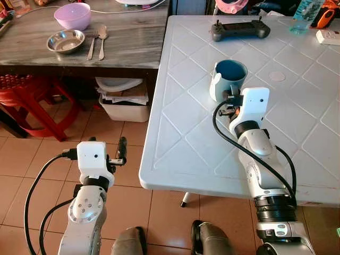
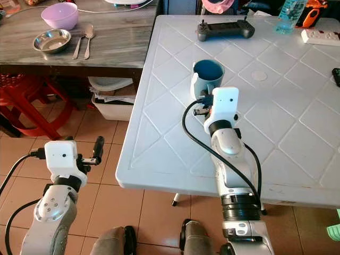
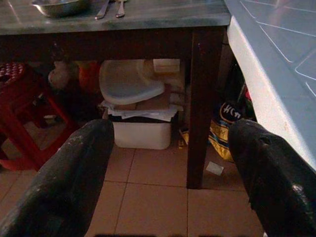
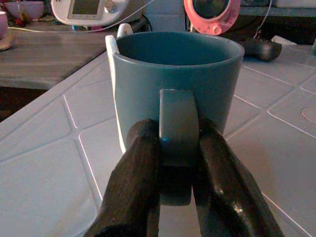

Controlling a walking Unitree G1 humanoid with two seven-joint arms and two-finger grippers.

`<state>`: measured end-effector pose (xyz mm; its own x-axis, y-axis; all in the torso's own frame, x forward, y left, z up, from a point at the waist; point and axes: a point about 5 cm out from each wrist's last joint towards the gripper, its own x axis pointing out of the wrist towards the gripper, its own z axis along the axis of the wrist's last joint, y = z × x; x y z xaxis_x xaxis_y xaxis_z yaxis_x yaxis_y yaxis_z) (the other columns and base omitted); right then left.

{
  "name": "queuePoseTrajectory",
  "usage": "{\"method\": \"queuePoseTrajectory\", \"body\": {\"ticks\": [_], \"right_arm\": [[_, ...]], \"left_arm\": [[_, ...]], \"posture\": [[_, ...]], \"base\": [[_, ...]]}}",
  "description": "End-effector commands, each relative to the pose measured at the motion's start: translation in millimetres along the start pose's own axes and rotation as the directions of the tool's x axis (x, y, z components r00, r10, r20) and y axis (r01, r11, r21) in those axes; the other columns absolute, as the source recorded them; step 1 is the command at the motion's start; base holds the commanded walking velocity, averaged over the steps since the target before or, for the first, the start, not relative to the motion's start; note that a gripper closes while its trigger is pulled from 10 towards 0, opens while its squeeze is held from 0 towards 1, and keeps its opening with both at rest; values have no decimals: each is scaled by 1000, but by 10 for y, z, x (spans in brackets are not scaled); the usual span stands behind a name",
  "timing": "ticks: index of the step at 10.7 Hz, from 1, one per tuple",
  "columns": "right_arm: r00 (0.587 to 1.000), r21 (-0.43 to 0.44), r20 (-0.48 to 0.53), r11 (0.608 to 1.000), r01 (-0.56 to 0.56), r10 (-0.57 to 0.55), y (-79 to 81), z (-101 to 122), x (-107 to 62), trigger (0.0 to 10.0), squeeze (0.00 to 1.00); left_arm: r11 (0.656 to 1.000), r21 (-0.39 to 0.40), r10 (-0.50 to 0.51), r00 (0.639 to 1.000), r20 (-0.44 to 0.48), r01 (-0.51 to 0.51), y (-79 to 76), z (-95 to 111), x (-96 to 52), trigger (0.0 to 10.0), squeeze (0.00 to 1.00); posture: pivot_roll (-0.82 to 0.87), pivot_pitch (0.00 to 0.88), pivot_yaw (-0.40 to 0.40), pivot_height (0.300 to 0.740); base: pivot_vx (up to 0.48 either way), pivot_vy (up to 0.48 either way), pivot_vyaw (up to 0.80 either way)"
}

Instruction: Setting the table

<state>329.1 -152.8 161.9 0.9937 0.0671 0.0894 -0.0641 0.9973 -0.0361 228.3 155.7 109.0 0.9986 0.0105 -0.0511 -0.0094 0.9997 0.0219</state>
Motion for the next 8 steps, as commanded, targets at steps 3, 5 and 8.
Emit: {"method": "queuePoseTrajectory", "body": {"ticks": [3,5,8], "right_arm": [[1000,8,-3,1000,-8,8,15,-1,-15,10000,0],[1000,-15,1,999,-28,29,29,-35,-103,10000,0],[998,-57,29,997,-49,51,38,-56,-148,10000,0]], "left_arm": [[1000,9,11,1000,-4,-11,30,-16,-14,10000,0],[998,-14,59,998,38,-59,39,27,106,10000,0],[993,-53,109,991,79,-105,46,104,259,10000,0]], "posture": [[12,116,34,740],[-32,31,11,740],[-29,40,15,740]], "base": [[0,0,0],[0,0,0],[0,0,0]]}}
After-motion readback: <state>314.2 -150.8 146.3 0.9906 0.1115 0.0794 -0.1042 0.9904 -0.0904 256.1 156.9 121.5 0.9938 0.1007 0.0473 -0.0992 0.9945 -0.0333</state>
